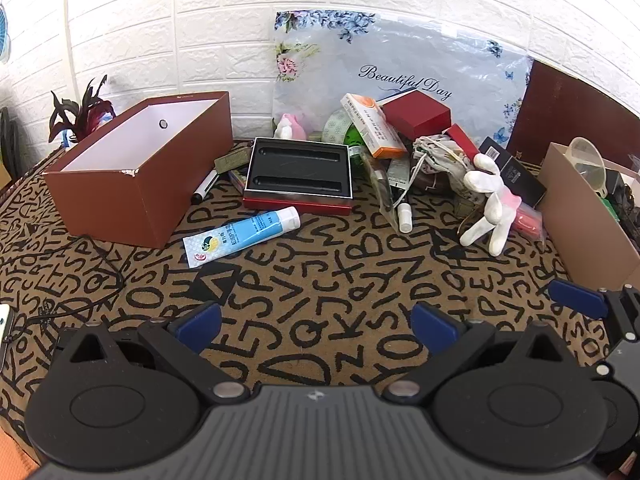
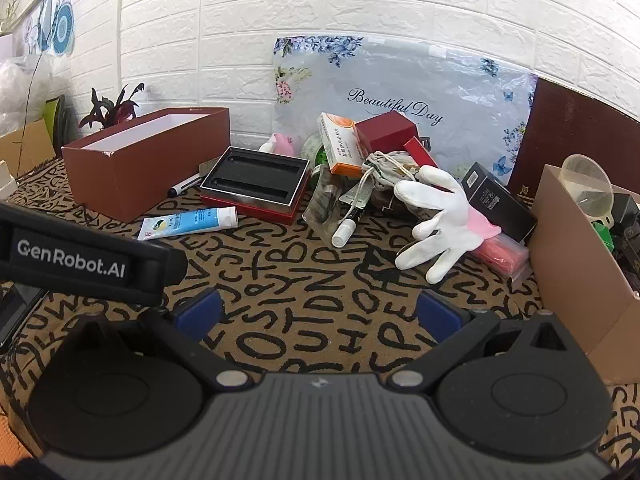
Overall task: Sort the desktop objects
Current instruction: 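Move both grippers toward the blue-and-white hand cream tube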
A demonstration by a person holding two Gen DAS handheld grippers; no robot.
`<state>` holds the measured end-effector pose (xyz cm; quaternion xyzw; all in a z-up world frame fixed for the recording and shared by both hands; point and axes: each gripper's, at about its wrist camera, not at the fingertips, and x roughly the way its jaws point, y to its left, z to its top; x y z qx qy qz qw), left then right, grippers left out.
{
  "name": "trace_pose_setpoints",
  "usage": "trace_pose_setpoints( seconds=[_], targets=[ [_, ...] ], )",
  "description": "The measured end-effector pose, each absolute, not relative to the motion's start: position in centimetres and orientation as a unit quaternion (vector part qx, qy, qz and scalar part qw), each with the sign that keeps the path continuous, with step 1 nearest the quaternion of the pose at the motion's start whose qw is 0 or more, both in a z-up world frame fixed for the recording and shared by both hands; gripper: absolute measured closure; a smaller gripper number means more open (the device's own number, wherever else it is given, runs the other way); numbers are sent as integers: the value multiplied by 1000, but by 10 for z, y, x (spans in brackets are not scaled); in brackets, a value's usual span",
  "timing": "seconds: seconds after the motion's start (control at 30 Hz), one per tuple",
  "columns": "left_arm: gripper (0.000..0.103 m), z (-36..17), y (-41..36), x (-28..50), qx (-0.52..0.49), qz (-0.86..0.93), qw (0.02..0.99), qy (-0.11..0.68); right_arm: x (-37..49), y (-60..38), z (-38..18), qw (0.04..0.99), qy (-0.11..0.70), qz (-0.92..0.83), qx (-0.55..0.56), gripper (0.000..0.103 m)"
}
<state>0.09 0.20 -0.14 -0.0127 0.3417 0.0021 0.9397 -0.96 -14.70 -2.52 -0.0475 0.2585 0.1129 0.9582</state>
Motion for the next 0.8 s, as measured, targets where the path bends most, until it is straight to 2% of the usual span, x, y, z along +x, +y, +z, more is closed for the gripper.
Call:
trace_pose_setpoints(
  seconds=[0.8],
  targets=[
    [0,-27,31,41,-30,-1,928,371,28,-124,-43,946,289,127,-75,2]
  ],
)
